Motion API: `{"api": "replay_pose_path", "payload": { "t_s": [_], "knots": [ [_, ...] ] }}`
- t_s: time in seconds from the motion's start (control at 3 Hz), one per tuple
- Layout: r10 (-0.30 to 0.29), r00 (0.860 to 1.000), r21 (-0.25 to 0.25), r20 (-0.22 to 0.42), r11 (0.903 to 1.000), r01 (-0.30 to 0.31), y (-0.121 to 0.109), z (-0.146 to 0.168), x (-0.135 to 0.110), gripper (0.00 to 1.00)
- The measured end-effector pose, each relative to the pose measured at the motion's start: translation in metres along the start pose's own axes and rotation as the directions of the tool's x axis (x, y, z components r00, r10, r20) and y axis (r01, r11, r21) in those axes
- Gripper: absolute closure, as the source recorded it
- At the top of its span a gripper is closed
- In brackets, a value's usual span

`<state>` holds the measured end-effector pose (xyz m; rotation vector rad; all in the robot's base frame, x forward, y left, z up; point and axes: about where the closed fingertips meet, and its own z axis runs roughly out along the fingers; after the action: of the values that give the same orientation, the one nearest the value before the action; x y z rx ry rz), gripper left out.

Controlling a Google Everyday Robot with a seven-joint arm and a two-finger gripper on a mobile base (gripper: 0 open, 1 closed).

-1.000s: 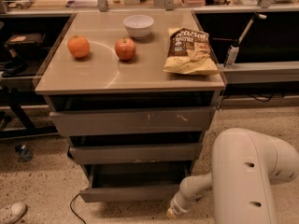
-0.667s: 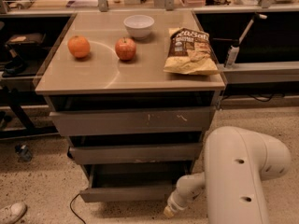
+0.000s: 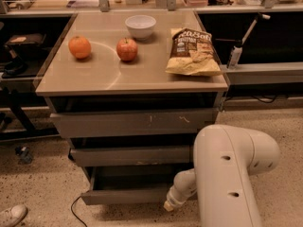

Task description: Close bottom drawer

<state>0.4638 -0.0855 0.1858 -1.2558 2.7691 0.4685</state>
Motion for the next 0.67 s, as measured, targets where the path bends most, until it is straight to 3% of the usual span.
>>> {"api": "replay_pose_path", "payload": {
  "t_s": [0.67],
  "knots": [
    [-0.022, 1.0, 0.04, -0.007, 0.999, 0.022, -0.0182, 0.0, -0.019, 1.0]
  ]
}}
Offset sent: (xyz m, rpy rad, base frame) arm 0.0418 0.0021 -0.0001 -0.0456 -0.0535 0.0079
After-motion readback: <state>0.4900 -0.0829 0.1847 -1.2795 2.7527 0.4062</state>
